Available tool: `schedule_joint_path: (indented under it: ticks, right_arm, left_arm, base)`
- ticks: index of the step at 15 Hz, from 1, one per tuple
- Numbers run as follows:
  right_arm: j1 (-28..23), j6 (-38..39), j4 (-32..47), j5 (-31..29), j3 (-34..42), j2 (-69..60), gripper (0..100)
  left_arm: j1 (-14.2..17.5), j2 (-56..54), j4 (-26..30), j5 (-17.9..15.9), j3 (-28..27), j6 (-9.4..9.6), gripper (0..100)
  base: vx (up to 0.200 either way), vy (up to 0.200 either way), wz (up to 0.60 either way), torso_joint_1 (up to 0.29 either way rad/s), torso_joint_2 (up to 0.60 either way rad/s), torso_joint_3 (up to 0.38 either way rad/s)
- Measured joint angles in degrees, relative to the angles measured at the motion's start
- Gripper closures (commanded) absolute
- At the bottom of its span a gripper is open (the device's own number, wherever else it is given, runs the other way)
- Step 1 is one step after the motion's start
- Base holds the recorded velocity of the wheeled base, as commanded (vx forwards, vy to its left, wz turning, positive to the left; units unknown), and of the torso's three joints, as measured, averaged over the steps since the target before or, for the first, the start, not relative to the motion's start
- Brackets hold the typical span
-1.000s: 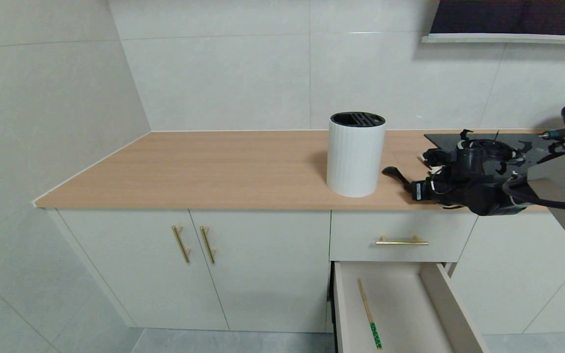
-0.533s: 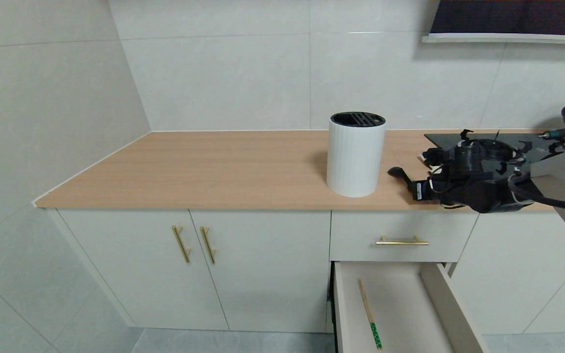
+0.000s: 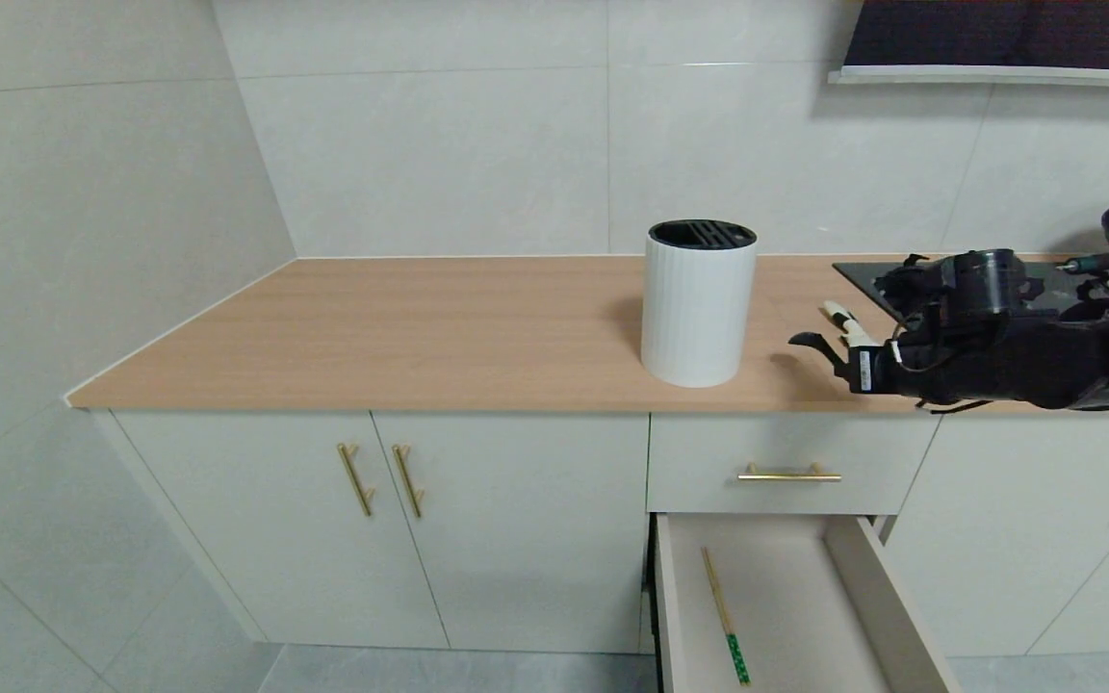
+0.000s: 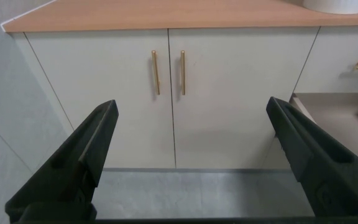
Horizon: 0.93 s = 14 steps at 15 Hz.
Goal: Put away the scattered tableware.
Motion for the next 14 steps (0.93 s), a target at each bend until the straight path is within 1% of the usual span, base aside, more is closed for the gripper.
schedule_joint_path:
  ticks: [2,5,7,11,14]
  right_arm:
    - [0.06,0.35,0.62,-0.02,6.12,-5.66,100]
    - [0.13,0.38,4.75,0.83,15.17,-13.92,100]
    - [0.13,0.40,5.61,1.62,20.18,-17.79,100]
    - [0.13,0.32,5.32,1.73,26.38,-20.63,100]
    - [0.11,0.21,4.49,1.46,28.21,-19.87,100]
  left_arm:
    - [0.00,0.00,0.00,0.00,0.00,0.00,0]
    - [0.00,0.00,0.00,0.00,0.00,0.00,0]
    - [0.00,0.00,0.00,0.00,-0.02,0.00,0]
    - [0.00,0.00,0.02,0.00,-0.02,0.00,0]
    - [0.00,0.00,-0.02,0.00,0.00,0.00,0]
  base:
    - [0.000,0.000,0.00,0.000,0.00,0.000]
    - [0.000,0.000,0.00,0.000,0.00,0.000]
    - [0.000,0.000,0.00,0.000,0.00,0.000]
    - [0.000,0.000,0.00,0.000,0.00,0.000]
    - [0.000,0.000,0.00,0.000,0.00,0.000]
